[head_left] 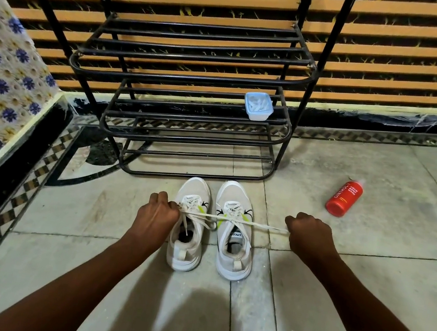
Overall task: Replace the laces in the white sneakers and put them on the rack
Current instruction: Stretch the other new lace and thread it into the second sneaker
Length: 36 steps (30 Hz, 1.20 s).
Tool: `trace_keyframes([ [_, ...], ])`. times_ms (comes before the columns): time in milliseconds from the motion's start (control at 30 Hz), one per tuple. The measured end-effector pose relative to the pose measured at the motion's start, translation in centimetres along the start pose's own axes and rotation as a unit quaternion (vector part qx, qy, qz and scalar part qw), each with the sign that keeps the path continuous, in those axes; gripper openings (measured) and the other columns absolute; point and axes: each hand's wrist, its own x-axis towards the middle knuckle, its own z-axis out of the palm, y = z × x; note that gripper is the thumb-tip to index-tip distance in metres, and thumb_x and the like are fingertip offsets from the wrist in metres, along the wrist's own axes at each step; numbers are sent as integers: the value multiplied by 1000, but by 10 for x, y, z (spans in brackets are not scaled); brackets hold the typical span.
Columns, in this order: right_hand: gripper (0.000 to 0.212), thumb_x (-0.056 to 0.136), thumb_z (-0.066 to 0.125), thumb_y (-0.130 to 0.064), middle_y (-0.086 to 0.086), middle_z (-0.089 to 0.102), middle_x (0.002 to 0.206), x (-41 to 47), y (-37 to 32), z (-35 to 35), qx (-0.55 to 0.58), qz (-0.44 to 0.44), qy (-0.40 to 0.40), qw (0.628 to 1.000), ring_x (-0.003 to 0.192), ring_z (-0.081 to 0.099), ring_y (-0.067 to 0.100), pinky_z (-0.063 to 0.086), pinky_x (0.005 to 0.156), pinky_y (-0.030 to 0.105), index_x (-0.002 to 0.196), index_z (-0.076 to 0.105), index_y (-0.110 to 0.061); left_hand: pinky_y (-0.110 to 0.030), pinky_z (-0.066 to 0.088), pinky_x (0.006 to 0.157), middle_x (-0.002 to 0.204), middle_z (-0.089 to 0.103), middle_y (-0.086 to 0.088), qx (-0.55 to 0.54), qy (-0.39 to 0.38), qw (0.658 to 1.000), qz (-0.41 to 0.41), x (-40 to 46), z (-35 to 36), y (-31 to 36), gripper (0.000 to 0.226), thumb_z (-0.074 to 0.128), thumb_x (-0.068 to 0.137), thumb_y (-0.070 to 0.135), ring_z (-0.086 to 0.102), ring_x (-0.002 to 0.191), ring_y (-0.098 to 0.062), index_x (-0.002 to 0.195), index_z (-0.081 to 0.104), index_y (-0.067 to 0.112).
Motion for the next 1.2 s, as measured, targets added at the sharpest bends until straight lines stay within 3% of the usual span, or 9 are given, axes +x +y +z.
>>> trace_keyframes([
  [200,5,86,59,-16,-1,57,89,-2,6,1,111,38,14,993,82,61,25,37,60,28,88,59,-20,-31,39,39,69,51,-13,-109,7,993,45,1,2,-6,32,84,49,-10,54,52,-36,68,62,3],
  [300,4,87,64,-22,-2,58,90,-5,6,5,176,27,20,984,84,60,23,41,62,29,87,60,-22,-30,48,54,78,56,-3,-273,44,954,117,3,-6,7,10,73,72,9,60,62,-28,80,69,13],
  [433,11,82,66,-23,-1,59,94,-4,-6,4,233,-15,2,972,90,62,24,46,67,30,93,63,-22,-29,50,73,87,68,0,-365,-7,913,183,-6,-13,48,11,71,85,16,64,80,-17,95,73,18],
  [600,35,79,65,-32,0,54,107,-9,-33,0,245,-51,49,967,85,64,28,54,70,36,113,62,-23,-38,53,83,101,68,-1,-337,-80,915,207,-12,1,71,15,66,88,21,62,96,-20,102,68,16],
  [767,11,82,56,-19,5,54,91,-14,-65,0,270,-176,144,936,80,60,29,48,65,32,91,61,-15,-36,53,82,106,62,3,-305,-30,936,174,-24,13,56,19,63,94,33,60,101,-21,110,64,23],
  [867,14,86,49,-23,5,56,87,-19,-84,5,236,-255,144,927,78,57,30,48,63,38,89,61,-18,-39,50,75,104,57,-1,-237,33,964,116,-39,18,43,25,56,90,36,56,95,-26,107,62,18],
  [1000,25,92,50,-39,1,56,72,-28,-92,2,135,-284,174,933,68,56,29,41,68,40,78,58,-19,-44,41,90,108,59,0,-118,22,987,103,-60,31,28,46,58,80,51,56,100,-27,113,63,20],
  [1100,38,84,58,-53,2,57,69,-28,-90,5,94,-293,163,937,68,55,29,42,75,43,79,59,-16,-43,36,96,116,62,2,-89,5,986,140,-62,45,18,51,73,70,38,59,107,-24,116,63,20],
  [1200,29,75,67,-43,1,59,70,-28,-93,9,21,-305,136,942,69,59,27,42,74,42,81,59,-17,-39,34,95,103,62,6,-118,21,982,147,-55,47,15,43,72,65,20,62,99,-20,106,59,24],
])
